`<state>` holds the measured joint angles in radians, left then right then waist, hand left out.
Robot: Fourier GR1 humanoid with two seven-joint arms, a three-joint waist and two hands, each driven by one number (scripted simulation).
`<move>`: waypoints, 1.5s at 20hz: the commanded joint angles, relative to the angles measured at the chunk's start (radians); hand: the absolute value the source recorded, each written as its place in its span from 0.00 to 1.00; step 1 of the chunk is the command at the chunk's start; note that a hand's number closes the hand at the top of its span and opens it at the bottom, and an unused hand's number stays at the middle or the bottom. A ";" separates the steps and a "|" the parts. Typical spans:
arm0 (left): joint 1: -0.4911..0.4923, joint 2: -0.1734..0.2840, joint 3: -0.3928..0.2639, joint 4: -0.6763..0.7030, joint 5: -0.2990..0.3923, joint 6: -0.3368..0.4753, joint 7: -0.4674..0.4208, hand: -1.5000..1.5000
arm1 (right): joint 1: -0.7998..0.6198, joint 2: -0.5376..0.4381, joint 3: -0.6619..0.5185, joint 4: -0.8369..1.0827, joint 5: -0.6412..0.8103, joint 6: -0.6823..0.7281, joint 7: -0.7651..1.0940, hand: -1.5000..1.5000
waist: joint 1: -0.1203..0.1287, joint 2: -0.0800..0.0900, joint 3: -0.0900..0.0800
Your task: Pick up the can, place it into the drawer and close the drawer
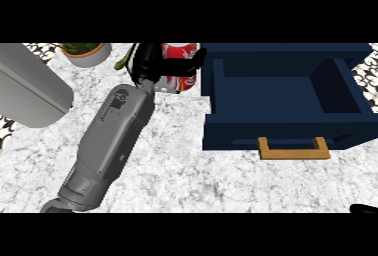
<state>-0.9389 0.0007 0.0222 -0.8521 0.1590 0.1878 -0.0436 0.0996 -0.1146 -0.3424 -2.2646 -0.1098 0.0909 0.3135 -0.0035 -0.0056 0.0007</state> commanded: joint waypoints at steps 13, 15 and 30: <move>-0.426 -0.001 -0.137 0.124 0.084 0.219 0.273 1.00 | -0.057 0.011 0.037 -0.009 0.041 -0.036 0.026 0.00 | -0.026 0.009 0.000; -0.458 -0.001 -0.131 0.216 0.100 0.209 0.216 1.00 | -0.034 0.005 0.024 0.029 0.017 0.003 -0.033 0.00 | -0.038 0.013 0.001; -0.656 -0.001 -0.296 0.466 0.244 0.344 0.182 1.00 | -0.110 -0.012 0.069 0.037 0.030 -0.009 0.031 0.00 | -0.085 0.027 0.002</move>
<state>-1.5520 0.0001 -0.2406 -0.4440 0.3833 0.4796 0.1556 0.0027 -0.1372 -0.3152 -2.2346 -0.1029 0.0804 0.3434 -0.0732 0.0159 0.0024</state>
